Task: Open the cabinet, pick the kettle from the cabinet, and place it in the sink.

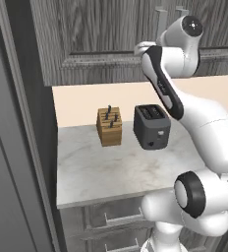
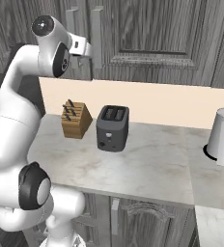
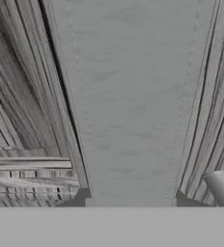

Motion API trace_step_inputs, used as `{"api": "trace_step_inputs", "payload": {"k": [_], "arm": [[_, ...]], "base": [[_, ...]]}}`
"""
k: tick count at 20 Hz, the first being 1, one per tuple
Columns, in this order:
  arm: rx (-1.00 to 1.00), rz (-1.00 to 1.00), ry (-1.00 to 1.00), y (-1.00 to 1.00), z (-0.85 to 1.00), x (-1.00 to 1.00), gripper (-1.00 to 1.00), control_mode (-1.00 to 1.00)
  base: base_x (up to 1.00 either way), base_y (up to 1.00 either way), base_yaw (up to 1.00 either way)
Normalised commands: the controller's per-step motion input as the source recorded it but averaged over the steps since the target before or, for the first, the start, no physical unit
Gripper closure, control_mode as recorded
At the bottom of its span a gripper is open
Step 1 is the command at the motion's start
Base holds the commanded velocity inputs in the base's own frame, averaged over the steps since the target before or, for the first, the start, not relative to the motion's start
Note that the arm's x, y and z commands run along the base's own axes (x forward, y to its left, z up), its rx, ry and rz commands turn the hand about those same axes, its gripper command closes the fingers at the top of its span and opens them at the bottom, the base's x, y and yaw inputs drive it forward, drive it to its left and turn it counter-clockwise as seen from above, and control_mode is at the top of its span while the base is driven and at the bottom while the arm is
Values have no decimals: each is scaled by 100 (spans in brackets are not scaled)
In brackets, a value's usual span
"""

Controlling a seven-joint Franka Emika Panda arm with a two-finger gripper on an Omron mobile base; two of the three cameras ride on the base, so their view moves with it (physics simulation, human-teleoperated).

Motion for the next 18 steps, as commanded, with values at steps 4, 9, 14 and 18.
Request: {"api": "trace_step_inputs", "payload": {"k": [4,9,14,18], "arm": [[-1,0,0,28,0,-42,100,-100],[-5,0,-1,31,0,-46,100,-100],[-11,-3,0,33,0,-42,100,-100],[-12,-5,0,31,0,-39,100,-100]], "base": [[0,0,0],[0,0,0],[0,0,0],[0,0,0]]}}
